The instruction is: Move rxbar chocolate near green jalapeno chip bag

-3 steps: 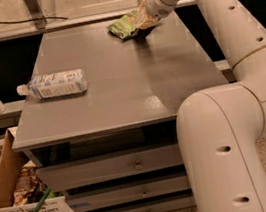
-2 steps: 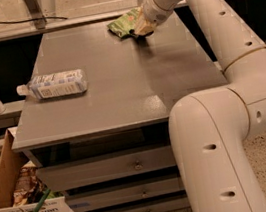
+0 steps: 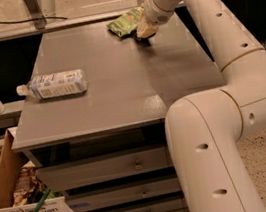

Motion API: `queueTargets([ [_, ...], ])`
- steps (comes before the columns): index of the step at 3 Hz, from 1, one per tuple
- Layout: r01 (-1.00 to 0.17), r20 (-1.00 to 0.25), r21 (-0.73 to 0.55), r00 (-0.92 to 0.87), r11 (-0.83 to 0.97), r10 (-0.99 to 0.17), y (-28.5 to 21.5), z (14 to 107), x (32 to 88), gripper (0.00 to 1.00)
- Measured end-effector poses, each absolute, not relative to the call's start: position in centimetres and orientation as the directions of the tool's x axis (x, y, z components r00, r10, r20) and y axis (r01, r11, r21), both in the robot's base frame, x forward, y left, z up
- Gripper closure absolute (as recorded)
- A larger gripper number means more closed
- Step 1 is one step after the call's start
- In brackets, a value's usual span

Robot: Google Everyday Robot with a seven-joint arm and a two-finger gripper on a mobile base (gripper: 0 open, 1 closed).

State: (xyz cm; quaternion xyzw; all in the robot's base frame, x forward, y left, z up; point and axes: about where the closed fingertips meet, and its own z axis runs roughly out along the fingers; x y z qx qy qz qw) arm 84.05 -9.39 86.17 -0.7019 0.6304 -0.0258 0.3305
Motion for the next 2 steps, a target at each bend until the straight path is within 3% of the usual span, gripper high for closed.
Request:
queueTargets([
  [1, -0.871, -0.366, -0.491, 0.213, -0.006, -0.906, -9.01, 86.71, 83.58, 0.13],
  [2, -0.872, -0.356, -0.489, 0.224, -0.023, -0.907, -8.42, 87.65, 83.05, 0.0],
])
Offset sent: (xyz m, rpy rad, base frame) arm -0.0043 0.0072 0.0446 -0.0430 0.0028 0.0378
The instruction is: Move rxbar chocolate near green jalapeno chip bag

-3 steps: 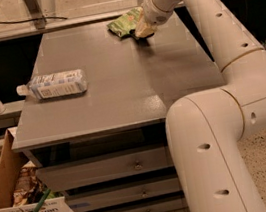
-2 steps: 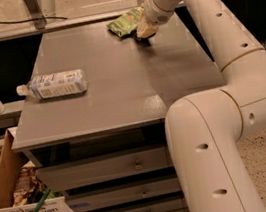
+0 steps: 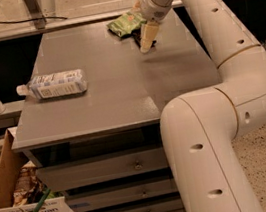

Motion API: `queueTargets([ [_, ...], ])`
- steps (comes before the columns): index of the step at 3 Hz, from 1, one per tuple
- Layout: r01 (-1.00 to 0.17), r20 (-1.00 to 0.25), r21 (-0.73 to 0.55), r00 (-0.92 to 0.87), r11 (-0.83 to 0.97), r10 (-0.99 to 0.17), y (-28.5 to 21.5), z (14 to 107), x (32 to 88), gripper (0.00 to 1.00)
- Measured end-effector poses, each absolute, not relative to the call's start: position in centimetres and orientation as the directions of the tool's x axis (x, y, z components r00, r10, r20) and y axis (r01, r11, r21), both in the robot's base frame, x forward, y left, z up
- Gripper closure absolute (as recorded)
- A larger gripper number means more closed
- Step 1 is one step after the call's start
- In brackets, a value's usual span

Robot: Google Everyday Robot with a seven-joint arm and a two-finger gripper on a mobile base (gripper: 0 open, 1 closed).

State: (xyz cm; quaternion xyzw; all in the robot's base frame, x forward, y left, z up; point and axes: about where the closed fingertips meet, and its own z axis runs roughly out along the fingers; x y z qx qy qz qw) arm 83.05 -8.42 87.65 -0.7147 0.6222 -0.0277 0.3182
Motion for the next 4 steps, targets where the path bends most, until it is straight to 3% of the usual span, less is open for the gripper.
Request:
queueTargets([
  [1, -0.875, -0.403, -0.481, 0.172, 0.048, -0.899, -9.6, 89.4, 82.4, 0.0],
  [3, -0.851, -0.563, -0.408, -0.051, 0.331, -0.825, -18.4, 92.3, 79.3, 0.0],
  [4, -0.854, -0.564, -0.395, -0.065, 0.338, -0.823, -18.8, 91.7, 79.0, 0.0],
])
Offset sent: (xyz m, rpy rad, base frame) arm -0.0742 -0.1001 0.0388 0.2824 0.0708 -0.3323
